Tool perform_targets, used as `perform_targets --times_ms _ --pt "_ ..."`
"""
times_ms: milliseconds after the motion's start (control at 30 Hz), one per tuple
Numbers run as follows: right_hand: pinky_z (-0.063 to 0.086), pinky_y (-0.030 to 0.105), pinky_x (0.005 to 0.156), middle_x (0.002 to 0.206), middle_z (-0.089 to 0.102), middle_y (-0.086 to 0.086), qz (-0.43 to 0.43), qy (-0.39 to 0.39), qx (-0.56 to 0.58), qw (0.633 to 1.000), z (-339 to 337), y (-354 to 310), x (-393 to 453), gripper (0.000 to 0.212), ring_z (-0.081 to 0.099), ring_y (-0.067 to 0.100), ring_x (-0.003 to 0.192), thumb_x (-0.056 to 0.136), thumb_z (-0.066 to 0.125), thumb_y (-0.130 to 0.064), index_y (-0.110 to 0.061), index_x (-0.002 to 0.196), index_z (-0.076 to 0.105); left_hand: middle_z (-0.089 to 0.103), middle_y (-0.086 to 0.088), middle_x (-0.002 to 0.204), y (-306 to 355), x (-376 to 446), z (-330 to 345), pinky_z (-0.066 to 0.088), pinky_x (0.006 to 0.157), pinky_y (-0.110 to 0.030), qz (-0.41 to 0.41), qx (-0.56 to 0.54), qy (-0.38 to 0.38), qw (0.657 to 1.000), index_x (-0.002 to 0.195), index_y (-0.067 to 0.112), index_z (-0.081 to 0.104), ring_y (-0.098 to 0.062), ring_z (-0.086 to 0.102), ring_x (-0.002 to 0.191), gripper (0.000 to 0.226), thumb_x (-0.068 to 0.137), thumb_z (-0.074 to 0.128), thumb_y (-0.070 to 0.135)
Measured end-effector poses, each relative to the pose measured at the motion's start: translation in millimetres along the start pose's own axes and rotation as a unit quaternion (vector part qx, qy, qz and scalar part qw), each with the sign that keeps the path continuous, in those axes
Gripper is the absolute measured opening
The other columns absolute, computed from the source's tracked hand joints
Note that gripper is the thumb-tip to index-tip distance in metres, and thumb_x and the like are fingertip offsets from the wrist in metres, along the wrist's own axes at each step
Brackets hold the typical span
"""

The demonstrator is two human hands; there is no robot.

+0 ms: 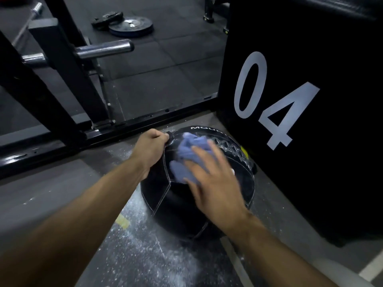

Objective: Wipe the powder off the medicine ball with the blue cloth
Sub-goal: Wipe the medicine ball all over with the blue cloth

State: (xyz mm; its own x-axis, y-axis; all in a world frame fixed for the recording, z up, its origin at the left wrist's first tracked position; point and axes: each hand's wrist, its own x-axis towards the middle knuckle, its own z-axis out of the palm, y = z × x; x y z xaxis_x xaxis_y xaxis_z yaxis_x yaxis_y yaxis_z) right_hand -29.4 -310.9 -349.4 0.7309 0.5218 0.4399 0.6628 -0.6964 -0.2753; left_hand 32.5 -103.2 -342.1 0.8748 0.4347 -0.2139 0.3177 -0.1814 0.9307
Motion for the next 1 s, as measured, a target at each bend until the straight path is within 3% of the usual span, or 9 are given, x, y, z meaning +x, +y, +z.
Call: perform_targets --times_ms 100,200,267,333,500,633,733,867,1000 --pt "0.029 0.046 0.128 0.156 0.051 0.007 0.233 0.082 0.104 0.963 -0.2 50.2 -40.8 0.045 0.038 0.032 0.152 0.107 0.05 -0.035 -0.015 0.146 0.061 0.061 0.005 0.085 -1.5 -0.6 10.1 0.043 0.071 -0.021 0.034 0.052 0.042 0.997 0.09 0.016 0.061 -0.008 0.054 0.078 0.019 0.104 0.059 0.029" --pt "0.045 0.04 0.098 0.126 0.061 0.011 0.544 0.125 0.273 0.784 4.3 79.5 -50.2 0.051 0.059 0.032 0.121 0.106 0.038 -0.049 -0.009 0.125 0.063 0.055 0.007 0.082 -0.8 -2.8 22.8 0.037 0.06 -0.015 0.074 0.095 0.076 0.99 0.099 0.012 0.056 -0.005 0.048 0.073 0.017 0.108 0.051 0.026" --pt "0.039 0.037 0.093 0.118 0.059 0.008 0.597 0.168 0.315 0.718 14.3 75.4 -47.9 0.041 0.057 0.027 0.112 0.111 0.039 -0.047 -0.014 0.119 0.062 0.054 0.008 0.082 -0.5 -0.1 30.3 0.034 0.058 -0.015 0.078 0.106 0.087 0.987 0.1 0.012 0.053 -0.004 0.048 0.072 0.016 0.109 0.048 0.025" --pt "0.038 0.039 0.093 0.111 0.053 0.006 0.546 0.212 0.263 0.767 24.9 53.7 -46.7 0.059 0.052 0.023 0.106 0.107 0.034 -0.061 -0.008 0.105 0.059 0.054 0.008 0.084 -1.1 7.5 30.5 0.033 0.06 -0.021 0.067 0.112 0.102 0.986 0.1 0.013 0.053 -0.006 0.048 0.074 0.016 0.109 0.046 0.025" --pt "0.016 0.056 0.13 0.167 0.04 0.013 0.192 0.151 0.052 0.968 56.2 -40.5 -67.4 0.05 0.02 0.04 0.161 0.105 0.046 -0.033 -0.022 0.152 0.057 0.062 -0.007 0.103 -4.9 38.4 13.4 0.036 0.081 -0.03 0.021 0.128 0.135 0.982 0.108 0.009 0.058 -0.025 0.055 0.098 0.019 0.108 0.049 0.026" --pt "0.014 0.064 0.125 0.169 0.033 0.004 -0.034 0.016 -0.091 0.995 85.5 -35.7 -91.5 0.045 0.001 0.037 0.164 0.107 0.041 -0.029 -0.033 0.147 0.062 0.066 -0.016 0.107 -12.8 49.8 2.6 0.045 0.09 -0.04 0.025 0.141 0.137 0.98 0.112 0.004 0.061 -0.036 0.061 0.106 0.027 0.108 0.05 0.028" --pt "0.012 0.061 0.128 0.172 0.029 0.002 -0.047 0.008 -0.053 0.997 76.3 -16.3 -98.6 0.058 0.003 0.036 0.165 0.095 0.056 -0.022 -0.033 0.152 0.055 0.063 -0.009 0.101 -15.9 47.5 2.0 0.044 0.089 -0.04 0.045 0.145 0.138 0.979 0.112 0.004 0.061 -0.032 0.06 0.102 0.028 0.108 0.049 0.029" --pt "0.03 0.067 0.123 0.176 0.021 -0.001 0.127 0.062 0.081 0.987 49.7 -5.2 -85.8 0.083 0.009 0.036 0.164 0.092 0.068 -0.006 -0.036 0.163 0.036 0.059 0.0 0.091 -16.3 34.7 6.5 0.036 0.08 -0.033 0.06 0.142 0.148 0.977 0.11 0.009 0.057 -0.025 0.055 0.092 0.024 0.109 0.046 0.03" --pt "0.029 0.059 0.125 0.174 0.022 -0.007 0.2 0.071 0.149 0.966 32.2 7.4 -65.4 0.058 0.011 0.028 0.164 0.108 0.059 -0.022 -0.037 0.161 0.041 0.052 0.003 0.082 -28.3 14.9 0.5 0.032 0.073 -0.032 0.07 0.122 0.163 0.977 0.106 0.011 0.049 -0.023 0.051 0.083 0.021 0.111 0.041 0.029"
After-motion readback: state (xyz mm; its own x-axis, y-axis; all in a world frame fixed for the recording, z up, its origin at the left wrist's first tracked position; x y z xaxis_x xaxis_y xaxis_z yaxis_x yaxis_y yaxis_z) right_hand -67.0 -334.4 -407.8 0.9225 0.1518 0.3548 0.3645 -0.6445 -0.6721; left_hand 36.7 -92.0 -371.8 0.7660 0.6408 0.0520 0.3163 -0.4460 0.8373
